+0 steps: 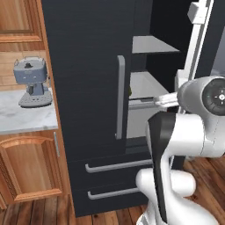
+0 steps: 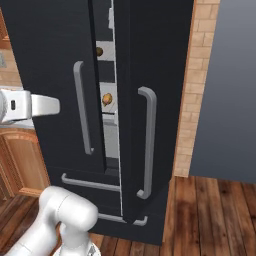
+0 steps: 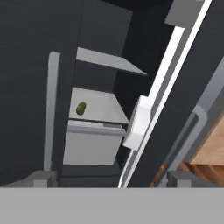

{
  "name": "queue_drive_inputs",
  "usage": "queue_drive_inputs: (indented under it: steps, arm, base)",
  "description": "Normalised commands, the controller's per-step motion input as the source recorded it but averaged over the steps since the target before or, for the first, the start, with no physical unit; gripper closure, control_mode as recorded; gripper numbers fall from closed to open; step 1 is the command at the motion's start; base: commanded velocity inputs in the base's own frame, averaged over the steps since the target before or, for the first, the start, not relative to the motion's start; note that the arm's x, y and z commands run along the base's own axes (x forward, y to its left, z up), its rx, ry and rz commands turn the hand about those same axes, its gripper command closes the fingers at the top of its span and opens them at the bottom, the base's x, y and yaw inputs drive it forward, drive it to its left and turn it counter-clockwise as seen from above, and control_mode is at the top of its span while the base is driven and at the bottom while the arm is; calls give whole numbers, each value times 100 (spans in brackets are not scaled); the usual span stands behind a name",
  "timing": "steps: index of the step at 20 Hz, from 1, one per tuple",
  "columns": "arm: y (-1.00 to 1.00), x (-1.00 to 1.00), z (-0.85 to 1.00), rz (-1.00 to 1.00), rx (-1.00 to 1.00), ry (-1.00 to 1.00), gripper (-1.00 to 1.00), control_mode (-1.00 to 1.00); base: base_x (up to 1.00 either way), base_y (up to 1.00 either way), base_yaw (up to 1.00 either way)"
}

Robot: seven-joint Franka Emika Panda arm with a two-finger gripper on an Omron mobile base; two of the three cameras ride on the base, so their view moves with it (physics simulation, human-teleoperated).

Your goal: Open the fridge, remove the kiwi, cucumber, and chicken drumstick, and place them on any counter.

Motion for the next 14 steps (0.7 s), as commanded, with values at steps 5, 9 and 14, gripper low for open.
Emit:
queue_drive_inputs:
  steps: [5,9,14]
  arm:
    - [-71,100,-42,0,4,17,-100,-100]
    - [-58,95,-65,0,3,13,-100,-100]
    - [20,32,-34,-8,-8,-2,-100,-100]
  base:
    - [0,0,0]
    - [0,0,0]
    - [0,0,0]
